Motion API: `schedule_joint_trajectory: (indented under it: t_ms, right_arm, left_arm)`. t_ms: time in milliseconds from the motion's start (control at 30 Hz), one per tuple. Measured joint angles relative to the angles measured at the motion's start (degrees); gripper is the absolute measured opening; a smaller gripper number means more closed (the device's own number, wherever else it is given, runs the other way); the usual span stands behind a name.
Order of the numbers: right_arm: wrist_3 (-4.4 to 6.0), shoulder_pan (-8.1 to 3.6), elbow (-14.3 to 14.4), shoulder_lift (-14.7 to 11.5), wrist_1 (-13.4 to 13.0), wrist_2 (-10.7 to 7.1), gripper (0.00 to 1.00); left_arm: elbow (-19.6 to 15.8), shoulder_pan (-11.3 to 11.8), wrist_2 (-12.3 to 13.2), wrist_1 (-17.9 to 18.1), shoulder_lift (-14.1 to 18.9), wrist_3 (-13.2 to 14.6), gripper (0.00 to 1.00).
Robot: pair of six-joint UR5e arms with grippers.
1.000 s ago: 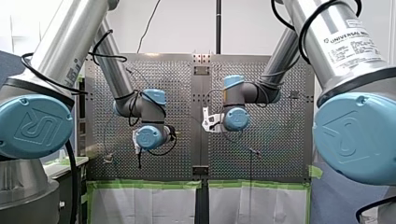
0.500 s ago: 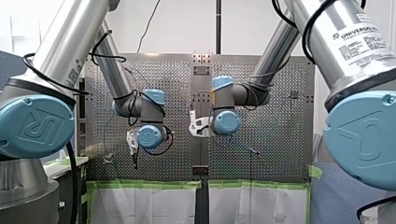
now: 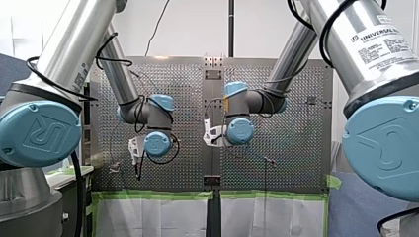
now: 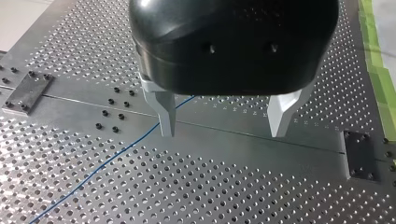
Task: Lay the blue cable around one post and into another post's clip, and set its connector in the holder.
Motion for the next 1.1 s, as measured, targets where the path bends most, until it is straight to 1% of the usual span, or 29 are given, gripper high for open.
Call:
schedule_joint_trajectory:
  t_ms: [167,267,500,1100]
  right_arm:
    - [-0.05,-0.02,0.0,0.0,0.0,0.01,0.98]
    - [0.09,-0.03,0.0,0.0,0.0,0.01,0.98]
    - [0.21,-0.04,0.0,0.0,-0.8,-0.25,0.98]
    - [0.22,-0.03,-0.1,0.0,-0.9,-0.52,0.98]
  left_arm:
    - [0.1,0.1,0.8,0.0,0.0,-0.2,0.98]
    - [0.1,0.2,1.0,0.0,0.0,-0.6,0.98]
    - [0.1,0.2,1.9,0.2,0.0,-0.9,0.98]
    - [0.1,0.2,2.0,0.2,0.0,-0.9,0.98]
